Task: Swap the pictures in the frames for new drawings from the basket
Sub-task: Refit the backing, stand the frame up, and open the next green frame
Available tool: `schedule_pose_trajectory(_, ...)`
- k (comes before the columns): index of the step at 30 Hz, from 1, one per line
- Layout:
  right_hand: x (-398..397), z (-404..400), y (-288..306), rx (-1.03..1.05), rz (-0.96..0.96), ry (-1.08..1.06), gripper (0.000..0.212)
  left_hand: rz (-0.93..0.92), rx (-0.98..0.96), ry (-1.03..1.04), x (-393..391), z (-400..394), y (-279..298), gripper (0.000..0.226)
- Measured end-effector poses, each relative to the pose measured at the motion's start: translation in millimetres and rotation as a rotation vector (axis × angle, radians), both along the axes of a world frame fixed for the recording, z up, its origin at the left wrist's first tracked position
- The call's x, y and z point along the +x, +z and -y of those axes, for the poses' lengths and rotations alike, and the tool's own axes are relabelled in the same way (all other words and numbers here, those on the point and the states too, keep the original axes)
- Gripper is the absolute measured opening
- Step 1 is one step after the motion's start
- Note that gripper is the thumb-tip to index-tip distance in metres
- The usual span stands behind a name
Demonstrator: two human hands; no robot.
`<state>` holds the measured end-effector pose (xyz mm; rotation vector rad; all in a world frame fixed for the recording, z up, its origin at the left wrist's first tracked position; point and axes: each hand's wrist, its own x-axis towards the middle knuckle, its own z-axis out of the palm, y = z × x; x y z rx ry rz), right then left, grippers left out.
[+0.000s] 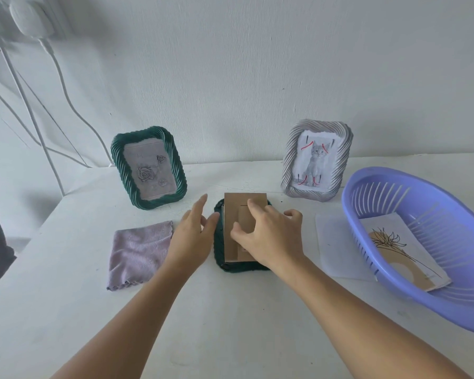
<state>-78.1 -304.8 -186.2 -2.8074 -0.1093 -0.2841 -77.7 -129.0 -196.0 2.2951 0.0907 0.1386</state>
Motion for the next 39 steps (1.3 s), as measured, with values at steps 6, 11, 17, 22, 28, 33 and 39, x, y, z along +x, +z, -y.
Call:
schedule_pose_trajectory(6,-2.1,1.8,6.1,0.029,0.044,0.011,0.072,-0.060,-0.155,-0.122,-2.9,13.3,12.6,0.052)
schedule_pose_trajectory(11,-2.5,5.4,7.7,0.057,0.091,0.012,0.068,-0.025,-0.360,-0.156,-5.2,15.4,19.3,0.049)
schedule_pose_trajectory(17,9.8,14.1,8.0,0.353,-0.139,-0.023,0.055,-0.024,-0.562,-0.056,-5.0,-1.9,20.8,0.049)
schedule_pose_trajectory(22,15.3,3.2,10.4,0.499,-0.292,0.140,0.055,-0.026,-0.507,-0.026,-9.9,-21.3,17.0,0.047)
schedule_pose_trajectory(28,17.9,-22.4,8.5,0.405,-0.293,0.221,0.059,-0.092,-0.408,0.070,-17.7,-47.5,1.4,0.046)
schedule_pose_trajectory(33,20.4,-43.4,9.8,0.300,-0.322,0.297,0.059,-0.085,-0.323,0.114,-18.8,-72.6,-4.1,0.042)
schedule_pose_trajectory(39,23.9,-66.2,5.7,0.204,-0.332,0.343,0.059,-0.107,0.005,0.144,-21.9,-89.0,1.7,0.047)
